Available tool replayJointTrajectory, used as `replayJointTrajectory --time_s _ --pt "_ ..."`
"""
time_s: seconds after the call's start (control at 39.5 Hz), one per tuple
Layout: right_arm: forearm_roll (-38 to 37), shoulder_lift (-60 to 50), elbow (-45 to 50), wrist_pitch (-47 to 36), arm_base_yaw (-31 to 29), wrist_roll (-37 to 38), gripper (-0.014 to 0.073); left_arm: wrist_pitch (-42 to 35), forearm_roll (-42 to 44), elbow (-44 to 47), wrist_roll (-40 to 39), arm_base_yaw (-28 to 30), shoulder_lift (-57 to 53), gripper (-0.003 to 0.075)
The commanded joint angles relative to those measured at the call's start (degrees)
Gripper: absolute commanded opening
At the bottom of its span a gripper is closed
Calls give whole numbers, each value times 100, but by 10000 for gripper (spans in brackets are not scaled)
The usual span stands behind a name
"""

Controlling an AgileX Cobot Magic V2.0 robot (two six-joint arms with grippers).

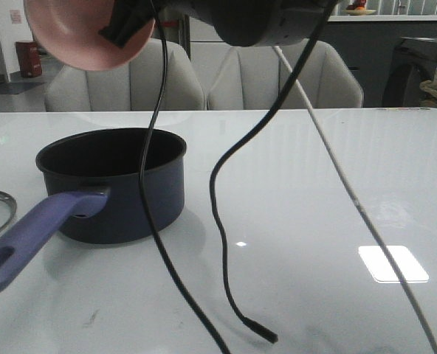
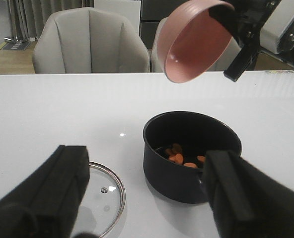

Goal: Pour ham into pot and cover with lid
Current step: 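Tilt the pink bowl to pour the orange slices into the saucepan, then carry the empty bowl back to its spot on the table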

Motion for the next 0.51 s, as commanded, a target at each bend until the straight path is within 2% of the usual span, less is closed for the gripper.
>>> replayJointTrajectory --time_s 0.0,0.25,0.38,0.48 --pt "-87 -568 -201 180 -41 411 143 -455 -40 -163 -2 -44 65 520" --pt "-322 -1404 -228 1907 -244 1678 143 -455 -40 -163 -2 -44 65 520" --pt "-658 -1813 -228 3064 -416 2736 143 -455 -40 -163 -2 -44 65 520" --pt "-1036 -2069 -228 4080 -645 3952 143 -455 -40 -163 -2 -44 65 520"
